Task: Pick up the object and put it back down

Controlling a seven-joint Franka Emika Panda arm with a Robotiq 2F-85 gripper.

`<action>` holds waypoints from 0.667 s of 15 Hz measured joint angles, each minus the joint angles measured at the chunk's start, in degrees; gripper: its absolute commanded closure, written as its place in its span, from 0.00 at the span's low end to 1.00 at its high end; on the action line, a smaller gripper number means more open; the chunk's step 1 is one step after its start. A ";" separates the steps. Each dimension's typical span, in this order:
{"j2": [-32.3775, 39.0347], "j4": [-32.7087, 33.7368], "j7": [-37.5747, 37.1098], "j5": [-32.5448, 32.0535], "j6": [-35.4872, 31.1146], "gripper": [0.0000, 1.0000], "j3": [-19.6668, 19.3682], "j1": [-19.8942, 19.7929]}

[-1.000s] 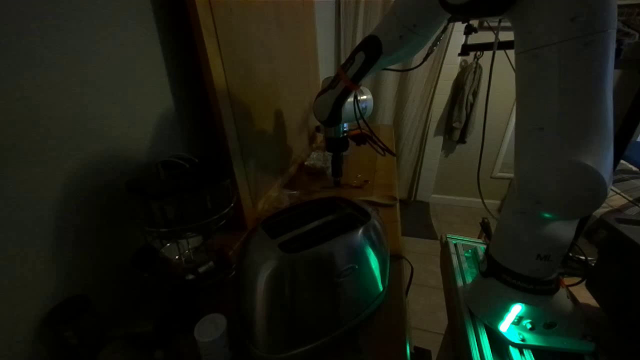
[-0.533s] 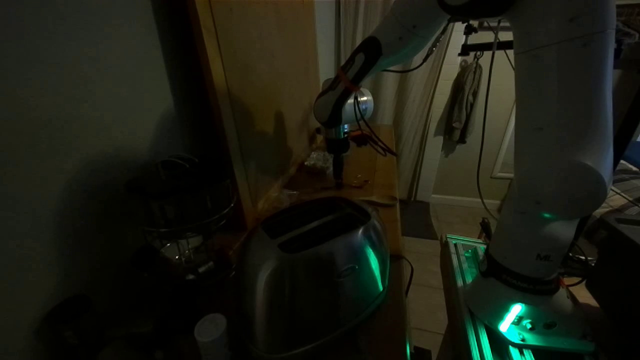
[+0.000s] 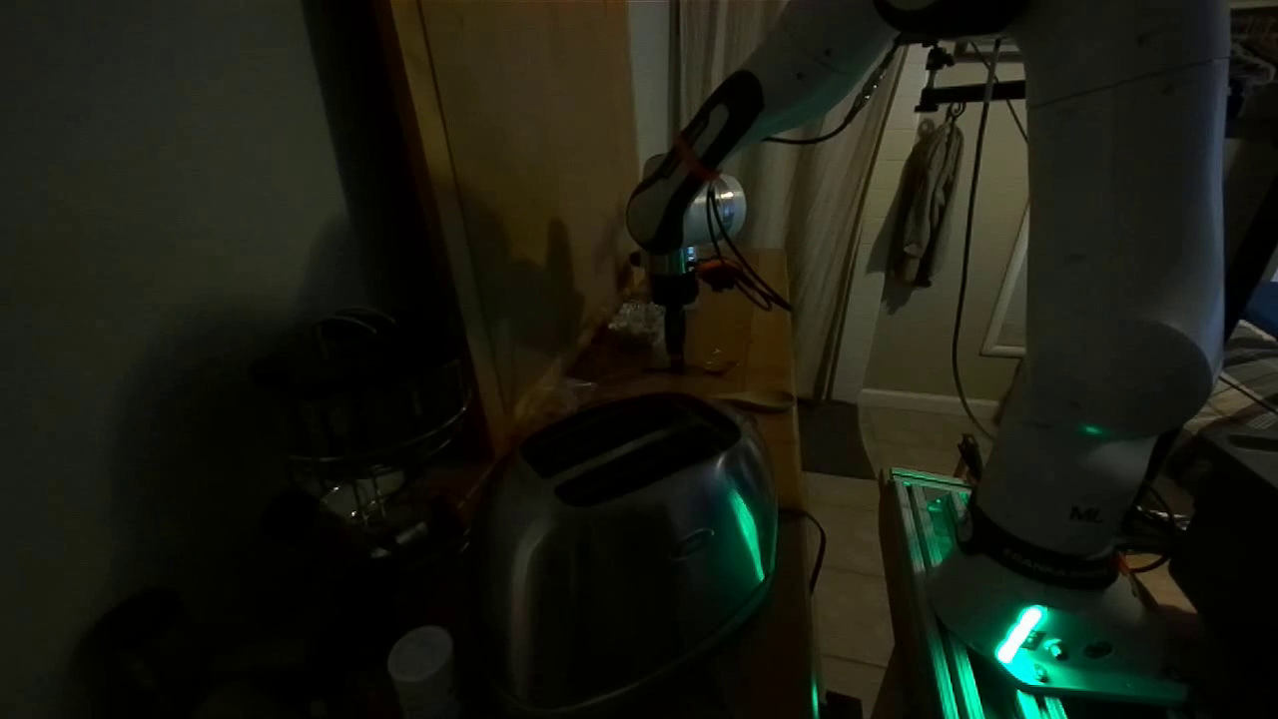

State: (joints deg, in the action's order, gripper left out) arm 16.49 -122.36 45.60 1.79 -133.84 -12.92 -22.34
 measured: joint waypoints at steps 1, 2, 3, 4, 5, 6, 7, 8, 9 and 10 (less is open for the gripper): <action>0.00 0.00 0.00 0.00 0.00 0.94 0.00 0.00; 0.00 0.00 0.00 0.00 -0.01 0.94 0.00 0.00; 0.00 0.00 0.00 0.00 -0.01 0.94 0.00 0.00; 0.00 0.00 0.00 0.00 -0.03 0.94 0.00 0.00; 0.00 -0.01 0.00 0.00 -0.07 0.94 0.00 0.00; 0.00 -0.01 0.00 0.13 -0.12 0.94 0.04 0.00; -0.02 -0.03 0.01 0.55 -0.22 0.94 0.25 0.00; -0.11 -0.11 0.09 0.98 -0.38 0.94 0.60 0.01; -0.33 -0.25 0.27 1.43 -0.63 0.94 1.12 0.07; -0.72 -0.45 0.55 1.73 -0.78 0.94 1.73 0.18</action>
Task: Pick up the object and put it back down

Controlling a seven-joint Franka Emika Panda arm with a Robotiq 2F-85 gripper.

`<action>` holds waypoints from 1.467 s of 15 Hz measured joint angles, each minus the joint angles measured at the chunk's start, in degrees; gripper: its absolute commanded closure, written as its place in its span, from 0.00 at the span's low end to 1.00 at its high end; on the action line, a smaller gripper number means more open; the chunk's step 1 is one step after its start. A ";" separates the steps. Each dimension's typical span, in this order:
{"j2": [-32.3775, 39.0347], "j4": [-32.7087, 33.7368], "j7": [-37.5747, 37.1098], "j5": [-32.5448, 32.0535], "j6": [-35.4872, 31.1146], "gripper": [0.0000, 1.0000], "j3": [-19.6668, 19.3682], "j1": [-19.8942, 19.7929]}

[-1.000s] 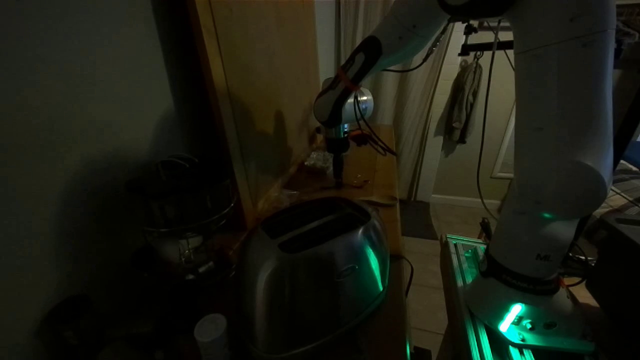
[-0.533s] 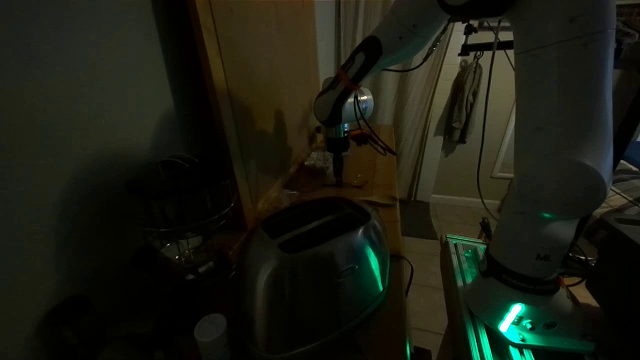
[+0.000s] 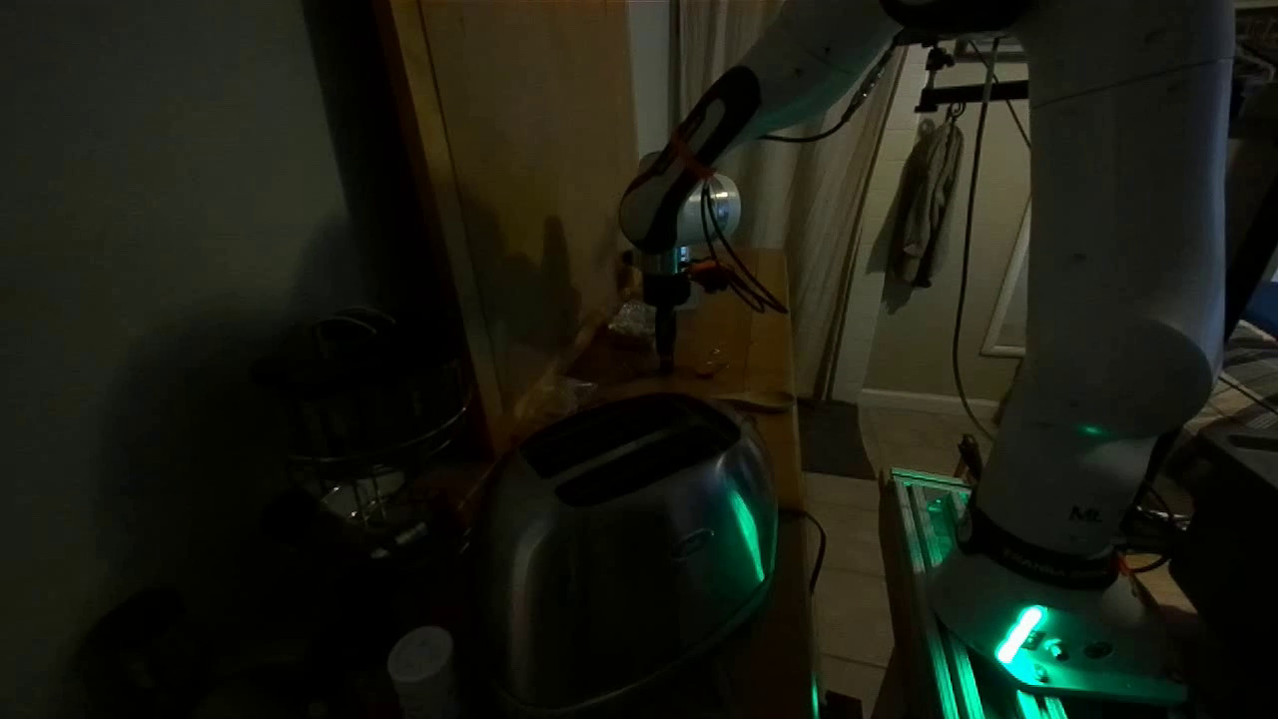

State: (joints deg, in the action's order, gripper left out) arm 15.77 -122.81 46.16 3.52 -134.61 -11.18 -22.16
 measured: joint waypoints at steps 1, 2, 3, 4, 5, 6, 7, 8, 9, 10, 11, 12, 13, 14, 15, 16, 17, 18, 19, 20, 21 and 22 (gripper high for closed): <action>-0.45 -0.12 0.23 0.12 -0.17 0.94 0.57 0.17; -1.01 -0.22 0.46 0.19 -0.22 0.94 1.09 0.38; -1.64 -0.36 0.73 0.21 -0.26 0.94 1.52 0.63; -2.30 -0.57 1.10 0.22 -0.27 0.94 1.85 0.85; -3.09 -0.96 1.65 0.28 -0.27 0.94 2.13 1.05; -3.93 -1.51 2.56 0.41 -0.27 0.94 2.32 1.25; -4.78 -2.16 3.84 0.85 -0.27 0.94 2.47 1.45; -5.68 -2.84 5.13 1.32 -0.27 0.93 2.61 1.65; -6.51 -3.54 6.52 1.55 -0.27 0.91 2.68 1.90; -6.96 -3.83 6.67 1.56 -0.22 0.91 2.60 2.14; -6.95 -3.82 6.64 1.56 -0.22 0.91 2.49 2.27; -6.80 -3.81 6.64 1.56 -0.22 0.91 2.40 2.29; -6.67 -3.82 6.64 1.56 -0.22 0.91 2.31 2.29; -6.62 -3.81 6.64 1.56 -0.22 0.94 2.25 2.29; -6.60 -3.81 6.64 1.56 -0.22 0.94 2.23 2.29; -6.59 -3.81 6.64 1.55 -0.22 0.95 2.20 2.31; -6.61 -3.84 6.89 1.49 -0.22 0.94 2.20 2.44; -6.68 -3.89 7.57 1.47 -0.22 0.94 2.22 2.73; -6.94 -4.09 8.71 1.47 -0.22 0.94 2.35 3.20; -7.45 -4.51 10.03 1.49 -0.16 0.94 2.63 3.78; -8.04 -4.96 11.48 1.51 0.01 0.94 3.03 4.41; -8.88 -5.47 13.18 1.64 0.44 0.94 3.48 5.10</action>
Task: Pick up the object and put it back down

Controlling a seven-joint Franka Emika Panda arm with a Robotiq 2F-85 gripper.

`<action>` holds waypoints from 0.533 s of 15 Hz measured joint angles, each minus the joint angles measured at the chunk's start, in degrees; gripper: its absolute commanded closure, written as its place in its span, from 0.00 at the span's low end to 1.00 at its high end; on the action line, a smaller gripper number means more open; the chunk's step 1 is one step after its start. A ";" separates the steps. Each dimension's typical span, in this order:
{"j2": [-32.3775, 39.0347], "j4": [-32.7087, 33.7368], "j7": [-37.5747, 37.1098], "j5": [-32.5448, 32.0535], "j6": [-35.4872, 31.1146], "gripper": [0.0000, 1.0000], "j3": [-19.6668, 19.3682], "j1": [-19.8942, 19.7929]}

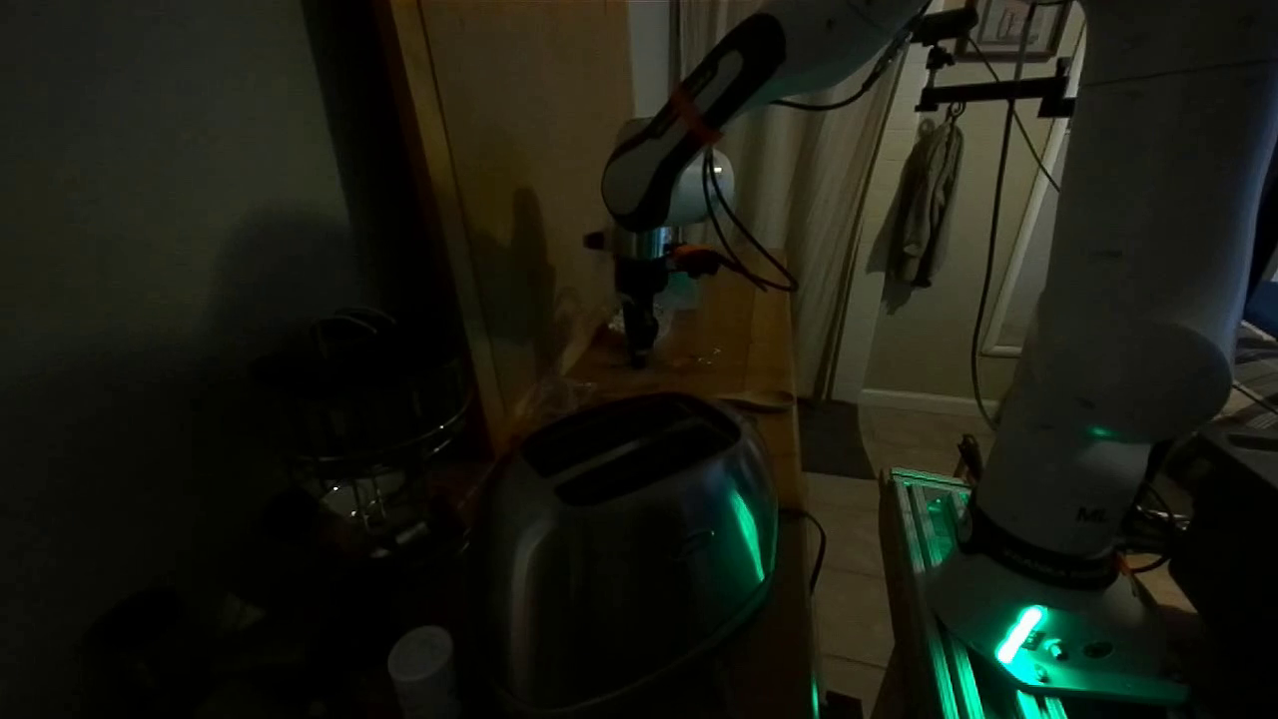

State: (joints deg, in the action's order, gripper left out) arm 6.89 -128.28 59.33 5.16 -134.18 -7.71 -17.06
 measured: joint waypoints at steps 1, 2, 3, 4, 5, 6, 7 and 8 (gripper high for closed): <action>-1.00 -0.63 1.82 0.35 0.53 0.94 0.47 0.72; -2.09 -1.24 3.85 0.97 1.24 0.94 0.88 1.46; -3.35 -1.86 6.04 1.99 2.08 0.95 1.22 2.20; -4.63 -2.46 8.33 3.26 3.02 0.95 1.44 2.98; -5.86 -3.00 10.61 4.69 3.91 0.95 1.55 3.76; -7.10 -3.60 12.98 6.43 4.77 0.95 1.58 4.54; -8.12 -4.06 15.30 8.35 5.63 0.95 1.58 5.27; -9.13 -4.56 17.62 10.28 6.39 0.95 1.57 6.03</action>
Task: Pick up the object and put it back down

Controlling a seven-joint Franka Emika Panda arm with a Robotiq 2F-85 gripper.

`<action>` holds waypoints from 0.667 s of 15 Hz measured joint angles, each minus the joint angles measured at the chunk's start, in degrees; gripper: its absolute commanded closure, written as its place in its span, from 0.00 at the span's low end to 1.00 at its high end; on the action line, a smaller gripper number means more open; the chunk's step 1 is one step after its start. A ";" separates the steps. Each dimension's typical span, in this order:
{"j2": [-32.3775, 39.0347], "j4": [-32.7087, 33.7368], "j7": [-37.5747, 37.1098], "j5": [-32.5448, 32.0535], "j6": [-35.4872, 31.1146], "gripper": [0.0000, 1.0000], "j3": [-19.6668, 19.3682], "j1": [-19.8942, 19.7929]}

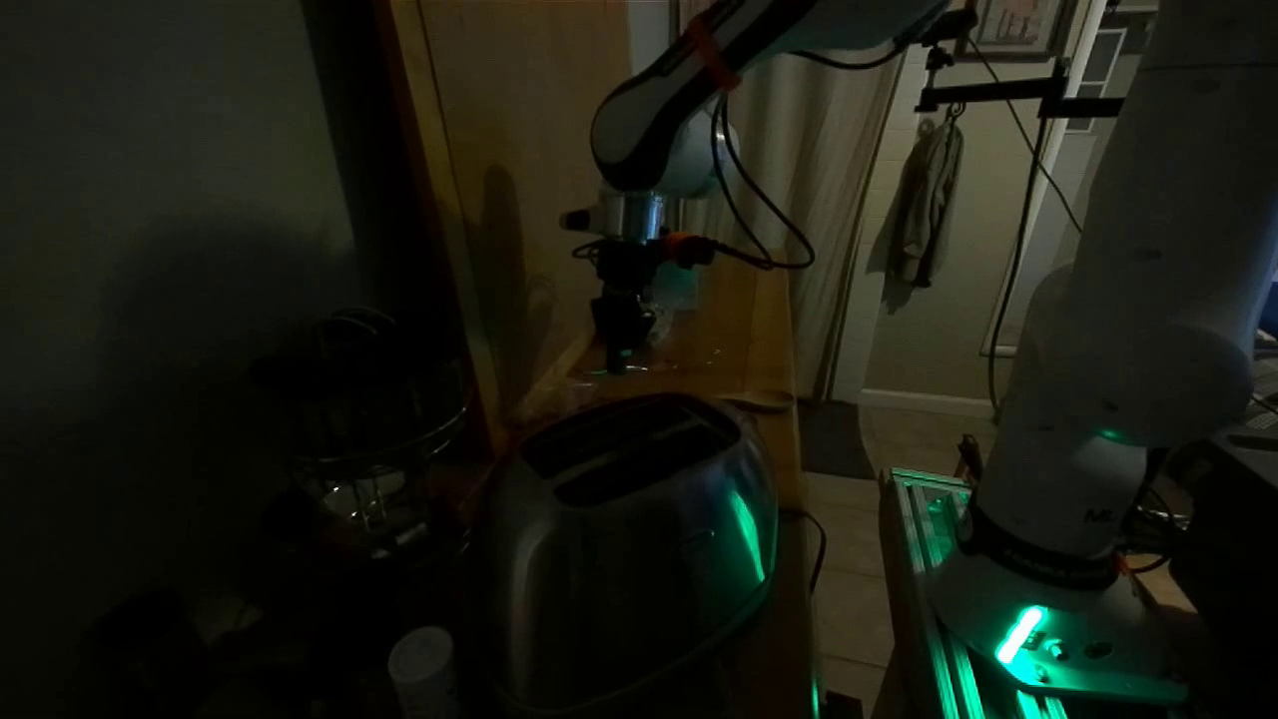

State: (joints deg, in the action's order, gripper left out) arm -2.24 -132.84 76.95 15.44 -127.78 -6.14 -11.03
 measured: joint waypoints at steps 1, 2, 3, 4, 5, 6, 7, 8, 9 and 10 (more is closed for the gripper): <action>-0.81 -0.53 2.18 1.96 0.52 0.95 -0.02 0.72; -1.40 -0.97 4.28 3.91 0.86 0.95 -0.04 1.42; -1.83 -1.41 6.07 5.78 1.08 0.95 -0.06 2.10; -2.00 -1.79 7.59 7.33 1.15 0.95 -0.08 2.68; -2.00 -2.19 9.03 8.62 1.15 0.95 -0.09 3.23; -1.99 -2.58 10.27 9.70 1.16 0.95 -0.09 3.74; -1.95 -2.91 11.50 10.67 1.16 0.94 -0.09 4.15; -1.95 -3.26 12.67 11.65 1.15 0.94 -0.08 4.58; -1.92 -3.55 13.80 12.70 1.15 0.94 -0.08 4.93; -1.86 -3.63 14.76 13.80 1.15 0.94 -0.08 5.20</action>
State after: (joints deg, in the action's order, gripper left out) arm -4.10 -136.48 91.71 29.24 -126.63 -6.22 -5.83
